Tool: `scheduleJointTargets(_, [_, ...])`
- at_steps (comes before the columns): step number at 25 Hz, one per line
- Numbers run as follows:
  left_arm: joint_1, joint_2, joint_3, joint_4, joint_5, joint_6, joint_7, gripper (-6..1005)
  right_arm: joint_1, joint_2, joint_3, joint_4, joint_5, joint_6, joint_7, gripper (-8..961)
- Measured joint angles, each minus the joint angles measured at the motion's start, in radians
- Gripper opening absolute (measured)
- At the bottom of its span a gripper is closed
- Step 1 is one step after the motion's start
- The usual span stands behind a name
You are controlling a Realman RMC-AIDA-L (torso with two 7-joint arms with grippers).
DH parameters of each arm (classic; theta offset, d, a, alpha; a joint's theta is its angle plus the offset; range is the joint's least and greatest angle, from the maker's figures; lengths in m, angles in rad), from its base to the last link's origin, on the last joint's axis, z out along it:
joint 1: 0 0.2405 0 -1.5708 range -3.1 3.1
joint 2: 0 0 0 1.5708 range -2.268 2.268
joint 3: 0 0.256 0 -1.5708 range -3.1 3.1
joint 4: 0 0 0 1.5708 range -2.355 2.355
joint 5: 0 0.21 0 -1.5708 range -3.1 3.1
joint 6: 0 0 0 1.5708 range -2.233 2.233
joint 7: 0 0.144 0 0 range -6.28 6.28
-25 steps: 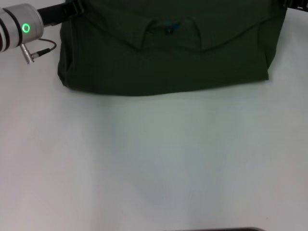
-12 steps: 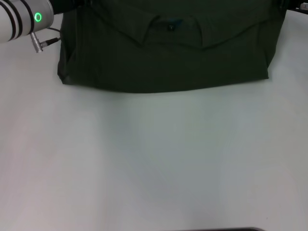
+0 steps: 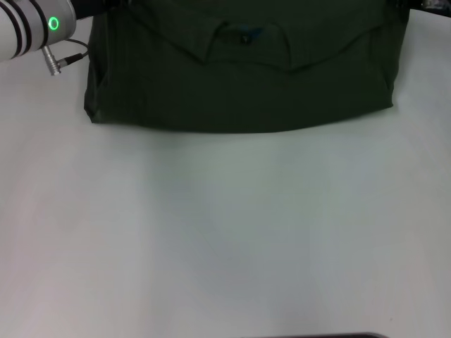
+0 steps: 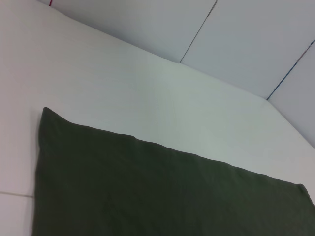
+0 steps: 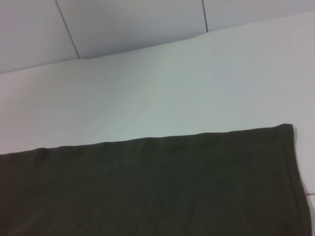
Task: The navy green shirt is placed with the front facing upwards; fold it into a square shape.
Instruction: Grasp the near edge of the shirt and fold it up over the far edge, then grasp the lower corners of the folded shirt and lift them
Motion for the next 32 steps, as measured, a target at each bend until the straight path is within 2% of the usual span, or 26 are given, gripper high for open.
scheduleJointTargets(7, [0.008, 0.003, -0.003, 0.000, -0.002, 0.007, 0.000, 24, 0.000, -0.005, -0.004, 0.010, -0.001, 0.004, -0.001, 39])
scheduleJointTargets(10, [0.012, 0.003, -0.005, 0.000, -0.002, 0.003, -0.001, 89, 0.000, -0.012, -0.009, 0.022, -0.006, 0.008, -0.001, 40])
scheduleJointTargets(18, [0.019, 0.004, 0.002, 0.005, 0.004, 0.011, -0.030, 263, 0.004, -0.033, -0.086, 0.026, -0.020, 0.051, 0.031, 335])
scheduleJointTargets(21, [0.022, 0.004, 0.002, 0.007, 0.005, 0.013, -0.037, 385, 0.007, -0.040, -0.114, 0.026, -0.022, 0.077, 0.039, 454])
scheduleJointTargets(23, [0.028, 0.005, 0.002, 0.013, 0.005, 0.021, -0.042, 467, 0.010, -0.045, -0.117, 0.019, -0.036, 0.080, 0.055, 499])
scheduleJointTargets(27, [0.043, 0.011, 0.004, 0.043, 0.007, 0.071, -0.057, 485, 0.015, -0.065, -0.117, -0.020, -0.106, 0.022, 0.136, 591])
scheduleJointTargets(29, [0.050, 0.012, 0.004, 0.056, 0.007, 0.090, -0.064, 494, 0.015, -0.068, -0.117, -0.025, -0.110, -0.004, 0.140, 636])
scheduleJointTargets(32, [0.065, 0.014, 0.004, 0.087, 0.005, 0.146, -0.080, 494, 0.020, -0.075, -0.118, -0.032, -0.113, -0.075, 0.135, 637])
